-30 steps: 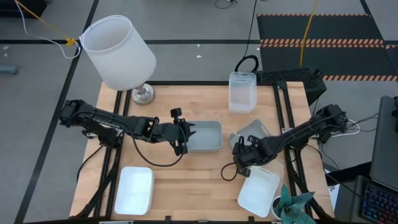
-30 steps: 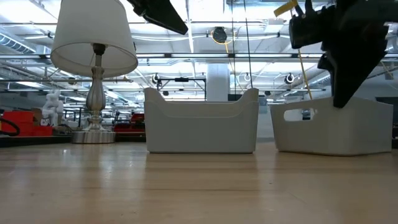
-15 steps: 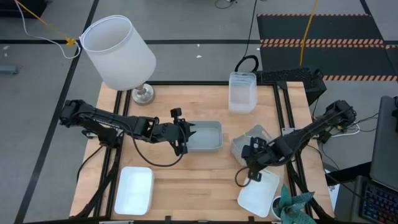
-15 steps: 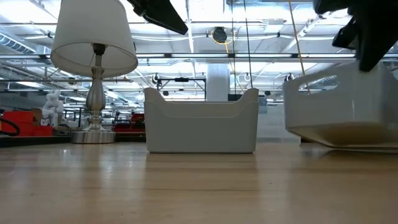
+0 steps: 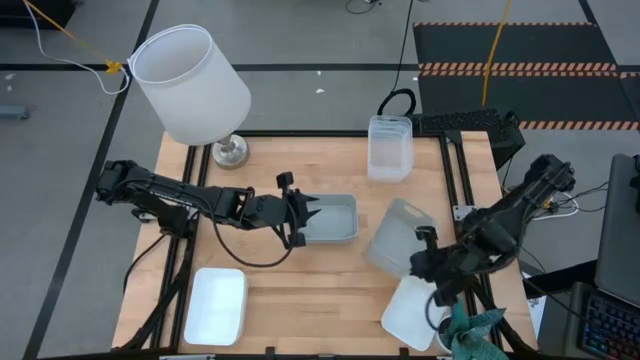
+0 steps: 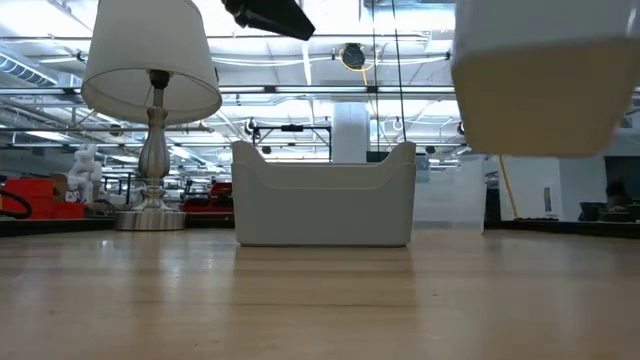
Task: Stack baskets by color
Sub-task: Stack the gray bin on the stacked gray bins
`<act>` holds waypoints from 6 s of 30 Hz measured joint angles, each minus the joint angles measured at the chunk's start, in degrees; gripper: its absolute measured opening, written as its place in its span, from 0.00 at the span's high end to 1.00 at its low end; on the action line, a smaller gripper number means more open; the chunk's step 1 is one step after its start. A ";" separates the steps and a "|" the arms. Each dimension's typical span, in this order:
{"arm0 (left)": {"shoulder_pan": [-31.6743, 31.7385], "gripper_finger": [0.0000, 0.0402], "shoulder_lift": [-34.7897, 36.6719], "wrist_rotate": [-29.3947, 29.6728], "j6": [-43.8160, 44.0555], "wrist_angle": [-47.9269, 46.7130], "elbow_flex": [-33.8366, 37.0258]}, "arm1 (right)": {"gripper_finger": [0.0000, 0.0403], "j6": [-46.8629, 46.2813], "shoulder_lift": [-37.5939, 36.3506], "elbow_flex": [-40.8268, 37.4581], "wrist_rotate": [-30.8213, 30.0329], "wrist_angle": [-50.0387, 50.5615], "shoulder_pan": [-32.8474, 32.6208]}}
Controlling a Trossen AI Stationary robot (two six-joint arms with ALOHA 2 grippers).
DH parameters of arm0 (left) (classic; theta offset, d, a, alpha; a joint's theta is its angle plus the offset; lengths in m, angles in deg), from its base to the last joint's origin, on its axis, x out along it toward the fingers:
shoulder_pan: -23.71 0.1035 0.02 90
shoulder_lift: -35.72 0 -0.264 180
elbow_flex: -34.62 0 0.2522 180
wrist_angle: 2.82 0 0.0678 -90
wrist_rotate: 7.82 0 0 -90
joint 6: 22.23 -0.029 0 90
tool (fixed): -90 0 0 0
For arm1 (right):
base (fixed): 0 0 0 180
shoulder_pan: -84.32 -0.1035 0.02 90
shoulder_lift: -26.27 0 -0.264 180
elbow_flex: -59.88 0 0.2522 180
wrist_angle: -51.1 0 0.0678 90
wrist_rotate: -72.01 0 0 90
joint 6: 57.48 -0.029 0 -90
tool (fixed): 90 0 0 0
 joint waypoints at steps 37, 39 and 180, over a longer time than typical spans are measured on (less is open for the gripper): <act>-9.43 0.42 0.00 1.77 -0.45 13.61 0.00 | 1.00 61.78 2.60 -13.05 -10.32 -26.12 -0.75; -10.81 0.42 0.00 1.80 -2.30 14.57 -0.12 | 1.00 62.18 2.60 -13.53 -10.36 -26.58 -0.07; -2.75 0.99 -29.57 -5.19 7.94 -45.50 -34.34 | 0.36 36.60 -13.99 -13.65 -32.03 -39.89 -2.47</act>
